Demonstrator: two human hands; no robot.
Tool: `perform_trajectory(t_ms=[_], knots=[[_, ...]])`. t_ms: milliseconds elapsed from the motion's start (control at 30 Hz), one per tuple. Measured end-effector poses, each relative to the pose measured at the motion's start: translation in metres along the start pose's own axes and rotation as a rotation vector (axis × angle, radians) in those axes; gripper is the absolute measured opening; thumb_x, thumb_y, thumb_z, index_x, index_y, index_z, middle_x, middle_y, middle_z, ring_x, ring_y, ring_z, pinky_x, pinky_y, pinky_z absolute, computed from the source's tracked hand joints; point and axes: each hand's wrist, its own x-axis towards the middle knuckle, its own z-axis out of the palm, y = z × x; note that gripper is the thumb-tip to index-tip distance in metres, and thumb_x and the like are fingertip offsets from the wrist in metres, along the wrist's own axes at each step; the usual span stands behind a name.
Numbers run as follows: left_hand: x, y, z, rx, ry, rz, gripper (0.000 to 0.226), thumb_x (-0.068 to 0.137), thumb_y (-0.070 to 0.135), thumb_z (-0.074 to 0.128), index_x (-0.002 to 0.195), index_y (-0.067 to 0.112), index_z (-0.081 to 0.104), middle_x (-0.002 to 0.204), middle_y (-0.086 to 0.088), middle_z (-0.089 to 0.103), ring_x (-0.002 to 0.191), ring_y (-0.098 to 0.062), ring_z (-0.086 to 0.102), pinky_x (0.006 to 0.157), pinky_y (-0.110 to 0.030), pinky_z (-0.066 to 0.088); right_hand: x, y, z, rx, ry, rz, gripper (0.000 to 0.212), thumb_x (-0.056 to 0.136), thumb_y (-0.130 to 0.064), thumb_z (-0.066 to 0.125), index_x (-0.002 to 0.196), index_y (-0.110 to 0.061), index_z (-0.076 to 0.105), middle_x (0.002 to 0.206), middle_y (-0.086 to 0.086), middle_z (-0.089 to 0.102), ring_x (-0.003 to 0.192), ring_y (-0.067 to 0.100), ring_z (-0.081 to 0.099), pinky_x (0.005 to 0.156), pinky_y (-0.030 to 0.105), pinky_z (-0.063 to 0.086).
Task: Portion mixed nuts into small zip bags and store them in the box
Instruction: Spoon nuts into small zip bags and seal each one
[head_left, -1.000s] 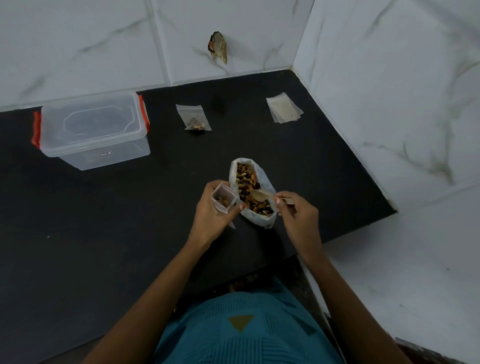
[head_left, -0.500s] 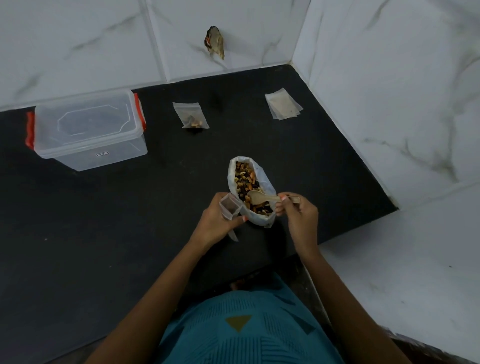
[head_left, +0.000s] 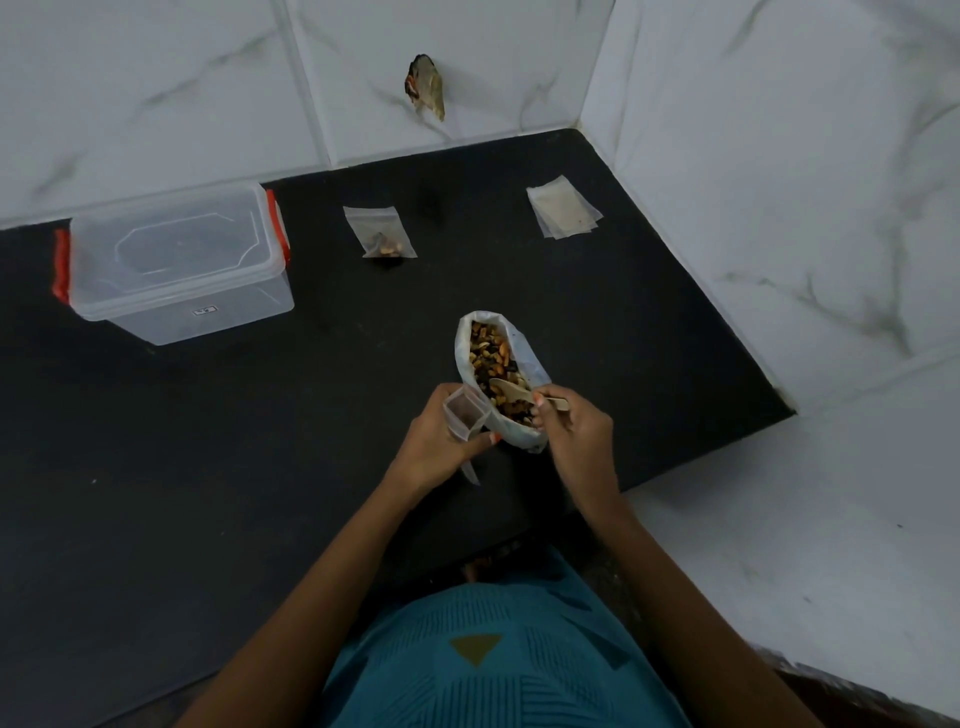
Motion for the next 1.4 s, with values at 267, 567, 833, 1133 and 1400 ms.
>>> perform_trajectory(t_ms=[267, 567, 833, 1133, 1400], knots=[[-0.002, 0.002, -0.002, -0.003, -0.007, -0.017, 0.043, 0.079, 0.014, 0.071, 0.112, 0.025, 0.047, 0.098, 0.023, 0.050, 0.094, 0.005, 0.049, 0.073, -0.009, 0.039, 0.016, 0.007, -0.008, 0.454, 0.149, 0.401, 0.015, 0.092, -0.005, 0.052, 0.093, 0.003, 0.064, 0.068, 0.007, 0.061, 0.058, 0.006, 0.060, 0.057, 0.017, 0.051], [-0.003, 0.002, -0.002, -0.003, -0.012, -0.031, 0.045, 0.079, 0.014, 0.071, 0.114, 0.026, 0.045, 0.098, 0.021, 0.049, 0.097, 0.002, 0.048, 0.070, -0.007, 0.037, 0.015, 0.005, -0.009, 0.367, 0.157, 0.363, 0.014, 0.092, -0.007, 0.052, 0.096, -0.001, 0.064, 0.070, 0.002, 0.062, 0.059, 0.003, 0.060, 0.057, 0.012, 0.050], [-0.002, 0.002, -0.002, -0.009, -0.030, -0.033, 0.044, 0.078, 0.013, 0.071, 0.113, 0.026, 0.046, 0.099, 0.021, 0.051, 0.093, 0.005, 0.050, 0.072, -0.010, 0.039, 0.013, -0.001, 0.003, 0.121, 0.021, 0.122, 0.008, 0.091, -0.010, 0.054, 0.092, -0.009, 0.062, 0.070, -0.005, 0.061, 0.060, -0.004, 0.059, 0.059, 0.010, 0.048], [0.000, 0.002, -0.004, -0.008, -0.025, -0.028, 0.044, 0.078, 0.014, 0.072, 0.114, 0.025, 0.048, 0.100, 0.019, 0.053, 0.093, 0.006, 0.051, 0.071, -0.010, 0.041, 0.023, 0.004, -0.012, 0.329, 0.053, 0.294, 0.014, 0.091, -0.006, 0.052, 0.096, 0.002, 0.063, 0.068, 0.005, 0.062, 0.055, 0.002, 0.059, 0.059, 0.015, 0.051], [0.000, 0.002, -0.003, -0.015, -0.041, -0.035, 0.043, 0.078, 0.012, 0.071, 0.111, 0.026, 0.047, 0.099, 0.019, 0.052, 0.093, 0.006, 0.050, 0.072, -0.010, 0.040, 0.024, -0.001, -0.009, 0.015, -0.096, 0.091, 0.009, 0.091, -0.008, 0.053, 0.093, -0.011, 0.061, 0.069, -0.005, 0.060, 0.060, 0.000, 0.058, 0.062, 0.012, 0.049]])
